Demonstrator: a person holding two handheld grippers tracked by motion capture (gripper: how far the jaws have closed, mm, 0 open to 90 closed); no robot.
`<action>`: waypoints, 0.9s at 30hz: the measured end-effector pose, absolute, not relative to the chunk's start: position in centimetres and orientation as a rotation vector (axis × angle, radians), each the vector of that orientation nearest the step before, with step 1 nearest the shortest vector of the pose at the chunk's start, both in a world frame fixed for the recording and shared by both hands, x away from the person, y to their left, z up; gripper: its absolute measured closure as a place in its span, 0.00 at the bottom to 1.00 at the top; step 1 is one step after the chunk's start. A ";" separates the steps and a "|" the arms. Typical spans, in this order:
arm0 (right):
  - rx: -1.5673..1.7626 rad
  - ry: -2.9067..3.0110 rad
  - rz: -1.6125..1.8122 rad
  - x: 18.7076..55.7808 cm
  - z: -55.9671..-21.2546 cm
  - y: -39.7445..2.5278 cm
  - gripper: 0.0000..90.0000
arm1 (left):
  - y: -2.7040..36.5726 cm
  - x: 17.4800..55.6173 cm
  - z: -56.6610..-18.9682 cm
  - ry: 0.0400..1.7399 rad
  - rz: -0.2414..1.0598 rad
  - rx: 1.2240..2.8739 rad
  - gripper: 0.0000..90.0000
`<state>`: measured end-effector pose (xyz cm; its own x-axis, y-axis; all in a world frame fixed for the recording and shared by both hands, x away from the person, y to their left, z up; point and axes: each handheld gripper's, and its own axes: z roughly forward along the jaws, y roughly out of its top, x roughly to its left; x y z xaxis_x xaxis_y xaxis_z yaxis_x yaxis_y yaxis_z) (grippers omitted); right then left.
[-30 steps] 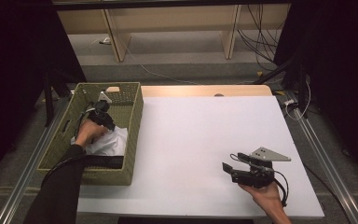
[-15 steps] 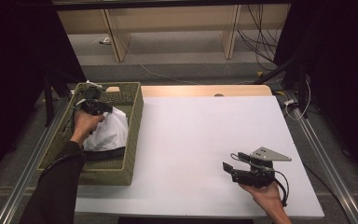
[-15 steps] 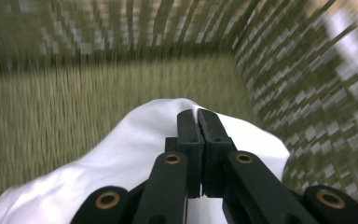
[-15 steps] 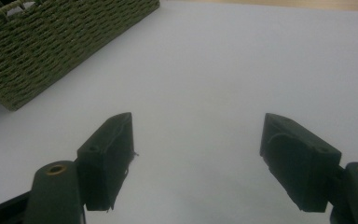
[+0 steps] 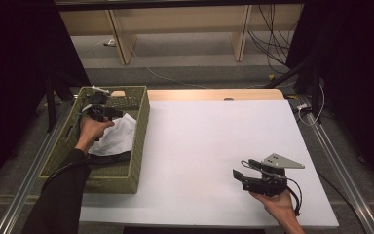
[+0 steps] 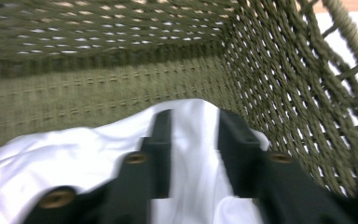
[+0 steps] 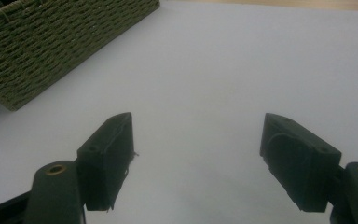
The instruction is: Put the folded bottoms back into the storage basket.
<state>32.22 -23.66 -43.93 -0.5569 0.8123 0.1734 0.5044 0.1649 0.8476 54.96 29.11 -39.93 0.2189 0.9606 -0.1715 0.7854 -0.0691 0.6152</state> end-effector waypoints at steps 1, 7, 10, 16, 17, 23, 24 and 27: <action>1.259 2.127 1.344 32.2 -43.9 -23.7 0.30 | 29.4 54.8 -39.5 1.619 0.391 1.903 0.64; 1.259 2.129 1.346 32.2 -43.9 -23.6 0.30 | 32.1 54.3 -39.1 1.794 0.420 1.890 0.52; 1.257 2.129 1.346 32.2 -43.9 -23.6 0.30 | 33.3 54.2 -40.2 1.874 0.392 1.892 0.49; 1.264 2.135 1.338 32.3 -43.9 -23.6 0.30 | 34.7 54.2 -42.5 1.979 0.324 1.924 0.59; 1.263 2.135 1.338 32.3 -43.9 -23.5 0.30 | 34.9 54.2 -42.9 1.979 0.314 1.927 0.67; 1.265 2.134 1.339 32.3 -44.0 -23.6 0.30 | 35.8 54.1 -43.3 2.007 0.383 1.879 0.98; 1.264 2.134 1.339 32.3 -43.9 -23.6 0.30 | 36.0 54.1 -43.2 2.015 0.411 1.865 0.98; 1.260 2.127 1.345 32.3 -44.0 -23.6 0.30 | 36.7 54.0 -42.8 2.032 0.466 1.810 0.98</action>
